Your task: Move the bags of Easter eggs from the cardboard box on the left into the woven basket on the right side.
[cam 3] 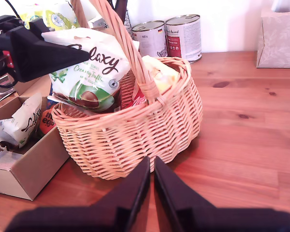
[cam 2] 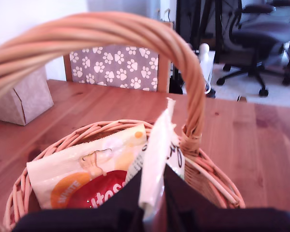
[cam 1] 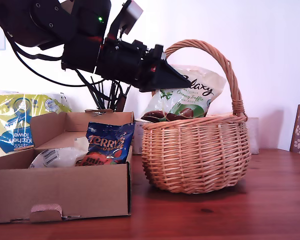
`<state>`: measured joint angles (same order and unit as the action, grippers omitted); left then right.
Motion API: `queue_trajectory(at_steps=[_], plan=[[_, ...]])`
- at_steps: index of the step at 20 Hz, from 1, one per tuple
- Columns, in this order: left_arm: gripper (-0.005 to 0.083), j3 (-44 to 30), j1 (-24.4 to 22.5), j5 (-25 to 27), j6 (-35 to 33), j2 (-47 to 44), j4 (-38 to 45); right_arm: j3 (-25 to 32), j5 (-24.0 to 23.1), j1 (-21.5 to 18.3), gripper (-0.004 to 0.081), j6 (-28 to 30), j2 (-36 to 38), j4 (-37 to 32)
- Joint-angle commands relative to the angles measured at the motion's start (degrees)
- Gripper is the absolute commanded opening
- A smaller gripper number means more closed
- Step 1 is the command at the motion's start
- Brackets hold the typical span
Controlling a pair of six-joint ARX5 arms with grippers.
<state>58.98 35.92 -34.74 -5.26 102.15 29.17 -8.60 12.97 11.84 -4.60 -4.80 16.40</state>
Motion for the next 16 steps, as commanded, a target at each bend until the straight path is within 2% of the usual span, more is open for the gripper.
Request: queue_trajectory(at_steps=[1, 7, 10, 13, 16], plan=[[-0.0019, -0.3, 0.2, -0.1, 3.4, 2.3, 0.4, -0.2, 0.0, 0.3, -0.0012, -0.1, -0.3, -0.2], [-0.0019, -0.3, 0.4, -0.1, 18.1, 2.9, -1.2, -0.2, 0.0, 0.3, -0.0012, -0.1, -0.3, -0.2], [-0.0019, 0.3, 0.8, -0.1, 18.3, 3.0, -0.8, -0.2, 0.0, 0.3, -0.0012, -0.1, -0.3, -0.2], [-0.0018, 1.8, 2.3, 3.3, 10.3, 3.0, -0.9, -0.2, 0.0, 0.3, -0.0012, -0.1, -0.3, -0.2], [-0.0017, 3.1, 4.7, 7.6, -2.7, 3.1, -2.2, -0.2, 0.1, 0.3, -0.0012, -0.1, -0.3, -0.2]])
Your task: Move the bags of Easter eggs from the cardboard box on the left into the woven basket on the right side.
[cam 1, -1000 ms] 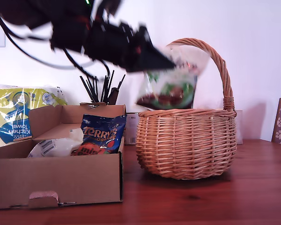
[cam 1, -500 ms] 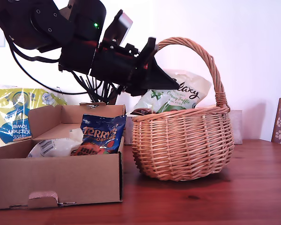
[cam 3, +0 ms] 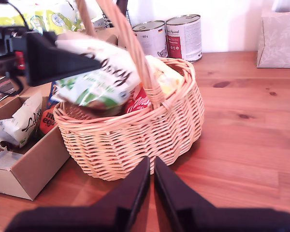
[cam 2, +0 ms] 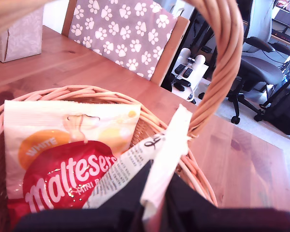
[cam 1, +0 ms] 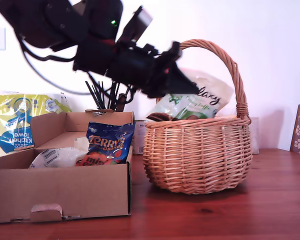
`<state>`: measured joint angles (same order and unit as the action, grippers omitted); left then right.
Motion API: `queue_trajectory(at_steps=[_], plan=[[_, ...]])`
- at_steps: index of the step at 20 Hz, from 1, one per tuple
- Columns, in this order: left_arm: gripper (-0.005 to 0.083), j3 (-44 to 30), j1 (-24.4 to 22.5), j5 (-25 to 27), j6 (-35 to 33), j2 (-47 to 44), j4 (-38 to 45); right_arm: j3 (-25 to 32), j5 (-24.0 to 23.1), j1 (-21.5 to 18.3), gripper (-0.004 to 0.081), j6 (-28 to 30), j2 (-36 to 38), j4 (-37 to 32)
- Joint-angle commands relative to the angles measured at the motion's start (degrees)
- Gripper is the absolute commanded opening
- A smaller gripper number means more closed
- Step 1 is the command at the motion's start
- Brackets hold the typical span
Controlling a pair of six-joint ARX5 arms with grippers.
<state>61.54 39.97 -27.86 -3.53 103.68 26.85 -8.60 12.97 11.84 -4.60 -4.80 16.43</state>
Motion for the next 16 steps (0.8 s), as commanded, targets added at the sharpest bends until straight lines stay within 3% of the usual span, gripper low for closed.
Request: queue_trajectory(at_steps=[1, 3, 9, 13, 16], plan=[[-0.0015, 0.5, 1.3, 2.3, -9.1, 1.7, 0.1, -0.2, 0.1, 0.3, -0.0012, -0.2, -0.3, -0.2], [-0.0015, 0.5, 2.0, 4.6, -14.3, 1.9, -0.7, -0.2, 0.2, 0.3, -0.0012, -0.2, -0.3, -0.2], [0.0013, 0.6, 1.8, 6.8, -14.8, 2.8, -2.2, -0.2, 0.2, 0.3, -0.0012, -0.2, -0.3, -0.2], [0.0065, 0.7, 1.8, 7.3, -22.8, 2.8, 0.4, -0.2, 0.2, 0.3, -0.0012, -0.2, -0.3, -0.2], [0.0065, 0.8, 1.8, 5.1, -20.5, 2.8, 0.2, -0.2, 0.2, 0.3, -0.0012, -0.2, -0.3, -0.2]])
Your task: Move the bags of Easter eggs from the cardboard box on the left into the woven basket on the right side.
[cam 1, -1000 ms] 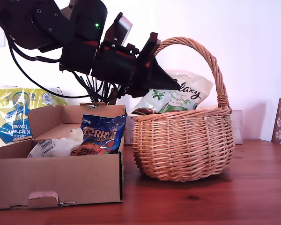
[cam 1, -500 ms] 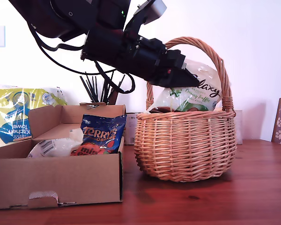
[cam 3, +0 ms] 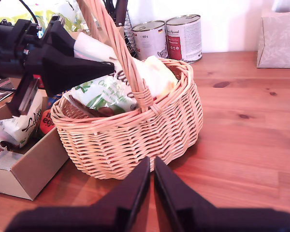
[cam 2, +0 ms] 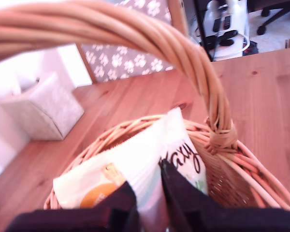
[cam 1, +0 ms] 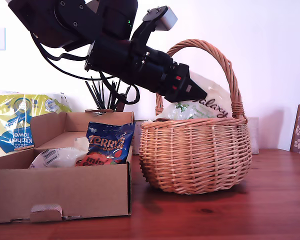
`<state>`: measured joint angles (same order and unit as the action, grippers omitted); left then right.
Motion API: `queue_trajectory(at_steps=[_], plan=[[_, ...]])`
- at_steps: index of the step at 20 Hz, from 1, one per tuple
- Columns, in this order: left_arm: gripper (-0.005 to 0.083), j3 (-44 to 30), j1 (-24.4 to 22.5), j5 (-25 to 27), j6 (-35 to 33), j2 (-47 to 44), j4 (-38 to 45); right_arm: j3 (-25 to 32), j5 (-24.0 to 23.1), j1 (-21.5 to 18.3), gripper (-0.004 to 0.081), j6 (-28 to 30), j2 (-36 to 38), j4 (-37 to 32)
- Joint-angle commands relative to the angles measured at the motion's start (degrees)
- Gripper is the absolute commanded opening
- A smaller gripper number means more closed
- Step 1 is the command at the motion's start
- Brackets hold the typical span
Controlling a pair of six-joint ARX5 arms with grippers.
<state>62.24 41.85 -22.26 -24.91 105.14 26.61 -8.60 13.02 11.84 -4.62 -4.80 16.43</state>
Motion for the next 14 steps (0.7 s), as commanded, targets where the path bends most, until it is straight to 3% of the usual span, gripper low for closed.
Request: queue_trajectory(at_steps=[1, 4, 5, 11, 14], plan=[[0.0084, 0.4, 0.0, -1.7, 5.6, 1.4, 0.2, -0.2, 0.1, 0.3, -0.0012, -0.1, -0.3, -0.2], [0.0310, 1.7, 0.2, -5.3, 9.1, 1.3, -3.2, -0.2, 0.1, 0.3, -0.0012, -0.1, -0.3, -0.2], [0.0335, 2.4, 0.2, -5.9, 9.6, 1.1, -5.3, -0.2, 0.1, 0.3, -0.0012, -0.1, -0.3, -0.2], [0.0332, 7.9, -0.8, -6.0, 9.5, -5.2, -26.4, -0.2, 0.1, 0.3, -0.0012, -0.1, -0.3, -0.2], [0.0280, 9.1, -2.2, -5.7, 9.2, -10.3, -37.7, -0.2, 0.0, 0.3, -0.0012, -0.1, -0.3, -0.2]])
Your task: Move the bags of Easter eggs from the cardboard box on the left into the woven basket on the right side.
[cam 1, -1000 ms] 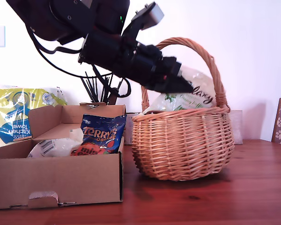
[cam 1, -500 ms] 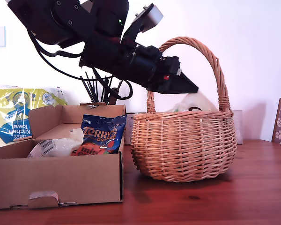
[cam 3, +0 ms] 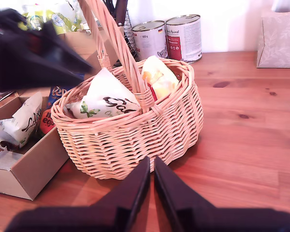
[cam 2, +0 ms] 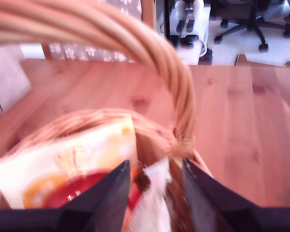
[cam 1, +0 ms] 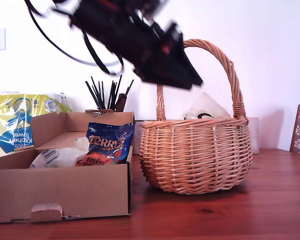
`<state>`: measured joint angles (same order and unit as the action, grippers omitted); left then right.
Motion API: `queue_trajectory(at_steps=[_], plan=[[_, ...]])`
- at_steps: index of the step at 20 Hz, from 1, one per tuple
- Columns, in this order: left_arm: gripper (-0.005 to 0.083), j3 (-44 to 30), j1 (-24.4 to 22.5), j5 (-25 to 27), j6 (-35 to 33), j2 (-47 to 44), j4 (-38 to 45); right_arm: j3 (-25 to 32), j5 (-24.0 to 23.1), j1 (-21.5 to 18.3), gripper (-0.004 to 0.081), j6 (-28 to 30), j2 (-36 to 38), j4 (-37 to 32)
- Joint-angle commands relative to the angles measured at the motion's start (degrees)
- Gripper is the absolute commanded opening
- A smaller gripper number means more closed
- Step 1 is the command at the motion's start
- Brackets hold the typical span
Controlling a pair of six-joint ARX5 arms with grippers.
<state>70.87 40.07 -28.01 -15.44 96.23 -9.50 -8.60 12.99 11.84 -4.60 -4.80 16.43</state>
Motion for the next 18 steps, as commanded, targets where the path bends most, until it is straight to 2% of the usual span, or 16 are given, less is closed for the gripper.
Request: queue_trajectory(at_steps=[1, 3, 6, 9, 16, 18], plan=[[0.0258, 0.5, -1.4, 0.2, -0.9, -3.3, -5.1, -0.2, 0.0, 0.3, -0.0012, -0.1, -0.3, -0.2], [0.0169, 0.5, -3.7, 2.0, -2.3, -6.2, -12.5, -0.2, 0.0, 0.3, -0.0012, -0.1, -0.3, -0.2], [-0.0028, 0.3, -8.6, 5.5, -7.1, -8.6, -23.8, -0.2, 0.0, 0.3, -0.0012, -0.1, -0.3, -0.2], [-0.0022, -2.4, -13.8, 7.6, -8.0, -10.3, -25.7, -0.2, 0.0, 0.3, -0.0012, -0.1, -0.3, -0.2], [-0.0022, -22.6, -23.4, 6.6, -8.6, -21.4, -10.5, -0.2, -0.1, 0.3, -0.0012, -0.1, -0.3, 0.2], [-0.0022, -26.3, -25.4, 6.9, -8.6, -22.5, -10.1, -0.2, -0.1, 0.3, -0.0012, -0.1, -0.3, 0.2]])
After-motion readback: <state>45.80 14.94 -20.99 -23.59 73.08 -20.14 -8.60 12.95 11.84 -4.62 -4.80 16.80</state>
